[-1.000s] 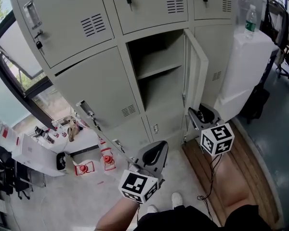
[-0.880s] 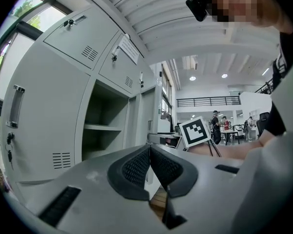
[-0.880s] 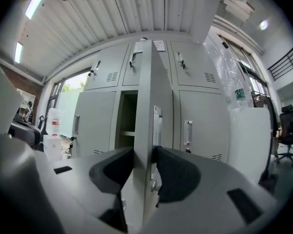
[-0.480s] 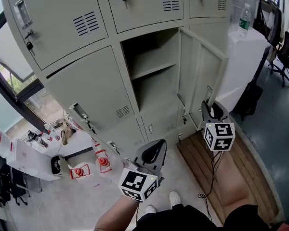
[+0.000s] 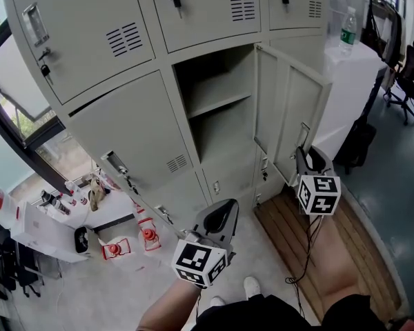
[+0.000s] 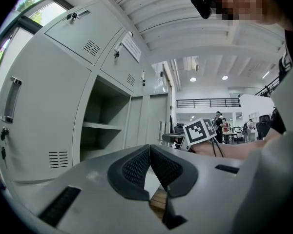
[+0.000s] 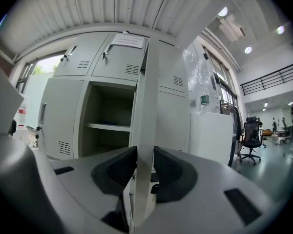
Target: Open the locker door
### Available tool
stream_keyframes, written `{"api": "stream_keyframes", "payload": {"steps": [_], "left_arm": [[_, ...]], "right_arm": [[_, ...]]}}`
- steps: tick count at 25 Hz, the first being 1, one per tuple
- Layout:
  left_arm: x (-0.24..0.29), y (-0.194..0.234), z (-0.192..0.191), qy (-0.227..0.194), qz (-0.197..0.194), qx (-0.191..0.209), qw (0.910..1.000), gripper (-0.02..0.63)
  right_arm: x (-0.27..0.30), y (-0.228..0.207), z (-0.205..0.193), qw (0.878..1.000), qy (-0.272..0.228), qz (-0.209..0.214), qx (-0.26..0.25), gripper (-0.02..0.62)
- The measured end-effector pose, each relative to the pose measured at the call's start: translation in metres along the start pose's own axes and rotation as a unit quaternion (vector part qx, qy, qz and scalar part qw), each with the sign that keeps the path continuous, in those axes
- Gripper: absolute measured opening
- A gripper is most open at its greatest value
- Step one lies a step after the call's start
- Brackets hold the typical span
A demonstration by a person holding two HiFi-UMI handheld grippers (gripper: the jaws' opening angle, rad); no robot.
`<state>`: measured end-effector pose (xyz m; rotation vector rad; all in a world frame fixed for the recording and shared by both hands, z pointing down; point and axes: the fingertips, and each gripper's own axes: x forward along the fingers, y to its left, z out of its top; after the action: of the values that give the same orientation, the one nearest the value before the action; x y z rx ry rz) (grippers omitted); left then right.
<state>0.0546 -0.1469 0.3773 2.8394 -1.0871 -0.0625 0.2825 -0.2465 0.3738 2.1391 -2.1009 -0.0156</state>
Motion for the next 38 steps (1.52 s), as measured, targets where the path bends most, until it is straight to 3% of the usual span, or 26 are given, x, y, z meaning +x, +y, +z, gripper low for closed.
{"api": "stream_keyframes", "payload": {"steps": [8, 12, 14, 27, 38], "left_arm": [[-0.009, -0.003, 0.002, -0.002, -0.005, -0.001, 1.0000, 0.017], [-0.018, -0.004, 0.002, -0.002, -0.005, -0.001, 1.0000, 0.017], [-0.023, -0.003, 0.003, -0.002, -0.005, 0.000, 1.0000, 0.017], [-0.080, 0.015, 0.003, -0.002, 0.007, -0.003, 1.0000, 0.017], [-0.137, 0.036, -0.012, 0.006, 0.024, -0.017, 0.9995, 0.017]], "right_arm": [[-0.019, -0.009, -0.005, 1.000, 0.004, -0.009, 0.011, 0.138], [-0.033, 0.004, 0.000, 1.000, -0.003, -0.001, 0.004, 0.086], [-0.040, 0.019, 0.002, 1.000, -0.004, 0.020, 0.005, 0.055], [-0.098, 0.149, 0.019, 0.988, -0.013, 0.151, 0.013, 0.054], [-0.146, 0.236, 0.006, 0.979, -0.002, 0.204, 0.017, 0.054]]}}
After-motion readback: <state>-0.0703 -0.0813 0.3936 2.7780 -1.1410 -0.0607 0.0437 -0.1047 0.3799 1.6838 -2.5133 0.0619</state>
